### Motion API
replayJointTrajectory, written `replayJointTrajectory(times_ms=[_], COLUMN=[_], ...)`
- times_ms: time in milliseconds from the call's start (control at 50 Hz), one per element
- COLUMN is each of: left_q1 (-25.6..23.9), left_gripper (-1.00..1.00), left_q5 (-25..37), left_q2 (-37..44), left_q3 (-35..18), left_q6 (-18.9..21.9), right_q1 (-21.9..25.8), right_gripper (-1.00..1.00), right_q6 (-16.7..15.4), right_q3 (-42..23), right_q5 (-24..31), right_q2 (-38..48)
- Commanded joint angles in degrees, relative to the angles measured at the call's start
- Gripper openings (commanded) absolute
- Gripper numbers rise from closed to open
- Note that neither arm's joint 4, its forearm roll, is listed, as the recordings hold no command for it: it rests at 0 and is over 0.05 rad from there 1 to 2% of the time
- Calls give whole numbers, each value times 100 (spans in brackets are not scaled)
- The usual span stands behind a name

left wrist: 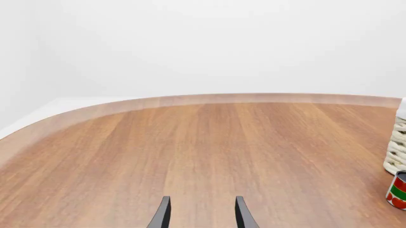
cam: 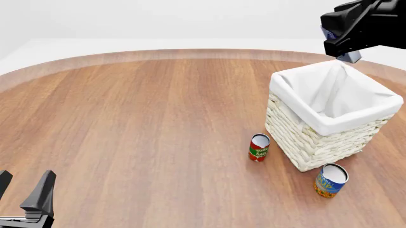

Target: Pick up the alphabet soup and the cream cheese box, and put them in the basket.

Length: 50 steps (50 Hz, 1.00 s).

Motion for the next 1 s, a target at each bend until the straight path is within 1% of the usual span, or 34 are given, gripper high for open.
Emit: replayJointTrajectory(times_ms=[20,80,100,120,220,380,560,660,680,760,840,880,1000], left_q1=[0,0,0,0,0,0,0,0,0,0,0,0,0], left_gripper=[100,100,100,100,100,100,100,100,100,100,100,100,100], left_q5=[0,0,0,0,0,0,0,0,0,0,0,0,0], left_q2=[0,0,0,0,0,0,0,0,0,0,0,0,0], left_q3=[0,0,0,0,0,0,0,0,0,0,0,0,0], left_q6=[0,0,0,0,0,0,0,0,0,0,0,0,0], right_q1=[-109,-158,-170,-184,-204,-237,-354,-258,-219,-209,-164,-219,-165], right_gripper=[-100,-100,-100,-100,-100,-100,-100,-100,-100,-100,-100,-100,-100], right_q6=[339,322,397,345,390,579,615,628,578,556,521,533,602], right_q3=[120,192,184,238,288,499,712,785,814,814,944,997,1130], right_q5=[26,-11,-5,-26,1,-33,-32,154,221,295,288,246,214], right_q2=[-31,10,25,23,-3,-84,-204,-415,-504,-575,-663,-643,-738])
